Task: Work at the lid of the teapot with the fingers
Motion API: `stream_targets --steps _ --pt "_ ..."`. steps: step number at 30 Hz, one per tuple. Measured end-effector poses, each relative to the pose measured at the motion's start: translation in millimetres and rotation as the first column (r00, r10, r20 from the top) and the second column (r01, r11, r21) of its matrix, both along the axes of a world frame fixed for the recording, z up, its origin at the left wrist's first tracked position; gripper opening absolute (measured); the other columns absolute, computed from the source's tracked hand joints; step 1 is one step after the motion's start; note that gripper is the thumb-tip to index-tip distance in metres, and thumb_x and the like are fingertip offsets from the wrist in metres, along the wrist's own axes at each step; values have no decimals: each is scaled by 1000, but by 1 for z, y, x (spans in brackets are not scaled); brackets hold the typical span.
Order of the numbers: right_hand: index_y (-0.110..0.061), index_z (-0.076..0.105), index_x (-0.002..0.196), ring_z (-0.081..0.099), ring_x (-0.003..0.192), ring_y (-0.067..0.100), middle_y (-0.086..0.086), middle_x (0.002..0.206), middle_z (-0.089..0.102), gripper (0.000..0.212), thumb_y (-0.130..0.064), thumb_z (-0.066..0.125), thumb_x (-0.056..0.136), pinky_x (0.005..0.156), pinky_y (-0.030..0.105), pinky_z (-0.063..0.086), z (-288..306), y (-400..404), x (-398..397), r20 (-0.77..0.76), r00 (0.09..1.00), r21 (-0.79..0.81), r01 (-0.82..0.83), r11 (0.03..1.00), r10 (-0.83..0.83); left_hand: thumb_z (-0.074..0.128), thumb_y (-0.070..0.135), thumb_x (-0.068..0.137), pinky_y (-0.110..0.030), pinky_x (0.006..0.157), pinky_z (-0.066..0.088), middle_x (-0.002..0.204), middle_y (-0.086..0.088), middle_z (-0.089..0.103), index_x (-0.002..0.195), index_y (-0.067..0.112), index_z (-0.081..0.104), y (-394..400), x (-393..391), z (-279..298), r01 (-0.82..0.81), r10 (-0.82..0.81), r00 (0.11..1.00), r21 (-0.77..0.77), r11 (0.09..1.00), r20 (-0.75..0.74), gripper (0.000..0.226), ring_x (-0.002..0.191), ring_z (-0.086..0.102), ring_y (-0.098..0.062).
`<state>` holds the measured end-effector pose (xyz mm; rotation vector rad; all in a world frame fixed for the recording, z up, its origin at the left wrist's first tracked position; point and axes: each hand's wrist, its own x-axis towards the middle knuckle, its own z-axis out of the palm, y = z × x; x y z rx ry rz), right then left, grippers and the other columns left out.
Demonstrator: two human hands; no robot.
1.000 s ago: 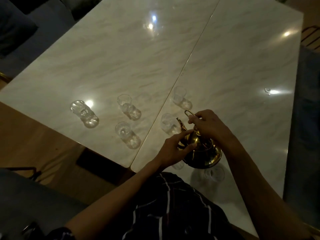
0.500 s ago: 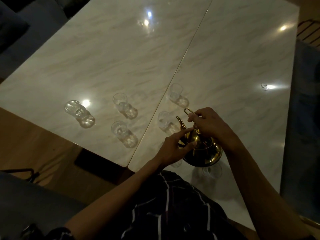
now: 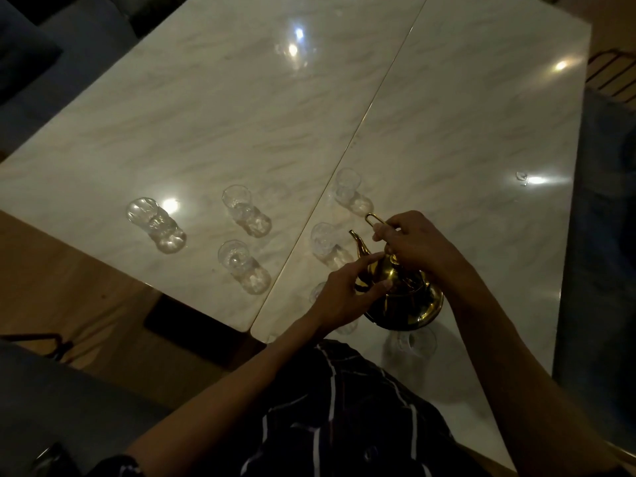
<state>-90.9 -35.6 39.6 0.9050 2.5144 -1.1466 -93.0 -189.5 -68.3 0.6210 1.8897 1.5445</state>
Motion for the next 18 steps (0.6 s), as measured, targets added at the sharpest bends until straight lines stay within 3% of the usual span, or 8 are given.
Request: stream_targets --steps 8,18 --pt "-15 73 94 68 80 17 7 82 68 31 -39 54 97 66 29 50 7 -4 0 -2 1000 -15 -16 1000 16 73 33 96 -1 79 48 127 -3 70 146 28 55 -1 3 1 -7 7 1000 -1 1000 -17 54 104 65 -3" --pt "-15 73 95 65 76 15 4 79 66 30 -37 53 99 60 26 45 14 -7 1 10 1000 -16 -30 999 30 71 35 97 -2 81 49 130 -2 69 149 28 53 -1 5 2 -4 4 1000 -3 1000 -20 55 110 66 -9"
